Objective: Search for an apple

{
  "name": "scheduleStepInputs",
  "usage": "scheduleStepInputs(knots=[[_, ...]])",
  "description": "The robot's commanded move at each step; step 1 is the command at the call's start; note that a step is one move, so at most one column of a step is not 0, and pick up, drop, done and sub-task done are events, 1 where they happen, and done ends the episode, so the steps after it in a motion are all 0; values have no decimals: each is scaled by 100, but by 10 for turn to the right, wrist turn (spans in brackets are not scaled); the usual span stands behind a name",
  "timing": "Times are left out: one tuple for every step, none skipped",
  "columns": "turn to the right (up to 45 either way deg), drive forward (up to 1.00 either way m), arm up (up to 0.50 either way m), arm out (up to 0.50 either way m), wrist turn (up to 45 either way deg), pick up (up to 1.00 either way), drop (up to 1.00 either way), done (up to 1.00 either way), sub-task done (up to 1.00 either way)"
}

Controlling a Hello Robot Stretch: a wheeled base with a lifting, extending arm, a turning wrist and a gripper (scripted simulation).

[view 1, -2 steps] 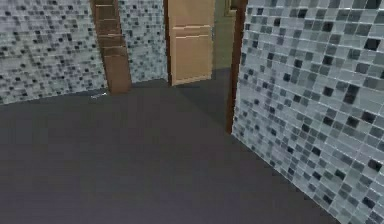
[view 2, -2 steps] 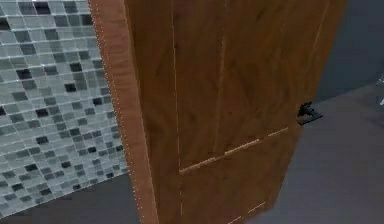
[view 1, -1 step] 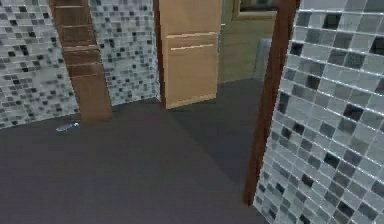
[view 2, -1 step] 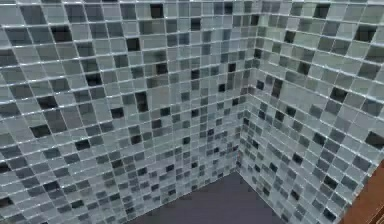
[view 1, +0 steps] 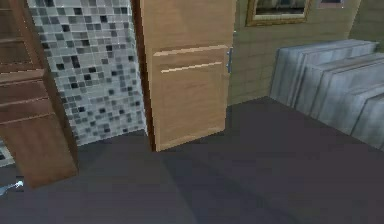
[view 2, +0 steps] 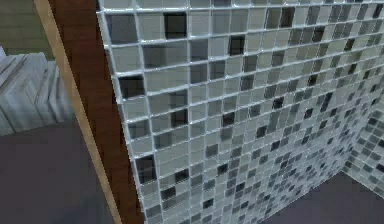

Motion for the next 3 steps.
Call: scheduleStepInputs(knots=[[120, 0, 0, 0, 0, 0, 0, 0, 0], [0, 10, 0, 0, 0, 0, 0, 0, 0], [30, 0, 0, 0, 0, 0, 0, 0, 0]])
